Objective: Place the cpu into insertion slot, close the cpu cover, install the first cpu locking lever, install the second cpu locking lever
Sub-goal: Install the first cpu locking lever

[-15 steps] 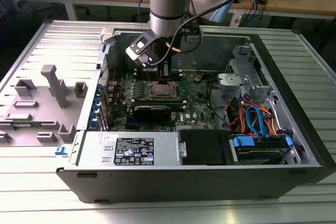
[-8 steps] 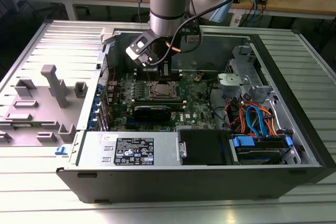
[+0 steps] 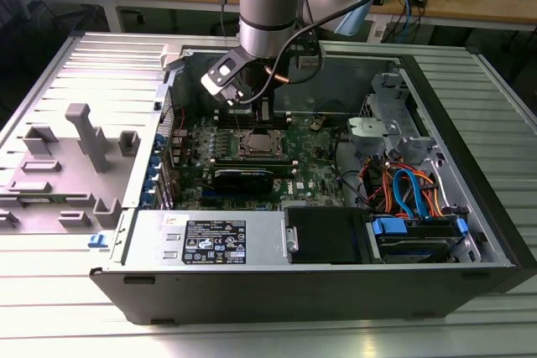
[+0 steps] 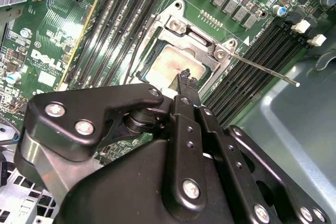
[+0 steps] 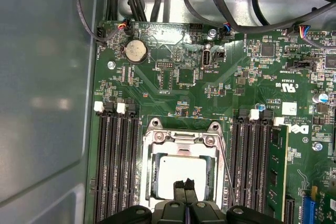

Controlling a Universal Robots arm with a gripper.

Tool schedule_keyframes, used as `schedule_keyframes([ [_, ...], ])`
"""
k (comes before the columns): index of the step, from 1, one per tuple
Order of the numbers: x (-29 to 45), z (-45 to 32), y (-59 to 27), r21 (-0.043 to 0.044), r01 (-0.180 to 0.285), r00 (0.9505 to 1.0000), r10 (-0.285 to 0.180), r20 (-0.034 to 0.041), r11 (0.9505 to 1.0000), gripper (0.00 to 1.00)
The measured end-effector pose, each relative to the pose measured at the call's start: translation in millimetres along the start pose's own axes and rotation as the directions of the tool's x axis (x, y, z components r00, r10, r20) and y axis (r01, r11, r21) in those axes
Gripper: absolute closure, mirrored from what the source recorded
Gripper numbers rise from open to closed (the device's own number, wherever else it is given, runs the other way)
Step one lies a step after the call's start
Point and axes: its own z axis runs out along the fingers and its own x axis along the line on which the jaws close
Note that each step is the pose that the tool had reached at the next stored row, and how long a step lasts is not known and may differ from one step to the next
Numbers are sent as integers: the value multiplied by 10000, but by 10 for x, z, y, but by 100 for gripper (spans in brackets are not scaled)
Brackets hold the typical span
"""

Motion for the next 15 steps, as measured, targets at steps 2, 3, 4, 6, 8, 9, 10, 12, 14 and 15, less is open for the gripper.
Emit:
schedule_keyframes([
  [2, 0, 0, 0, 0, 0, 10000, 0, -5, 10000, 89],
  [3, 0, 0, 0, -1, 0, 10000, 0, -7, 10000, 89],
  [4, 0, 0, 0, -1, 0, 10000, 0, -9, 10000, 89],
  [6, 0, 0, 0, -1, 0, 10000, 0, -11, 10000, 89],
  [8, 0, 0, 0, -1, 0, 10000, 0, -14, 10000, 89],
  [9, 0, 0, 0, -1, 0, 10000, 0, -15, 10000, 89],
  [10, 0, 0, 0, -1, 0, 10000, 0, -16, 10000, 89],
  [12, 0, -1, 0, -2, 0, 10000, 0, -17, 10000, 89],
  [14, 0, -16, 0, 2, 0, 10000, 0, -13, 10000, 89],
  [15, 0, -21, 0, 2, 0, 10000, 0, -15, 10000, 89],
])
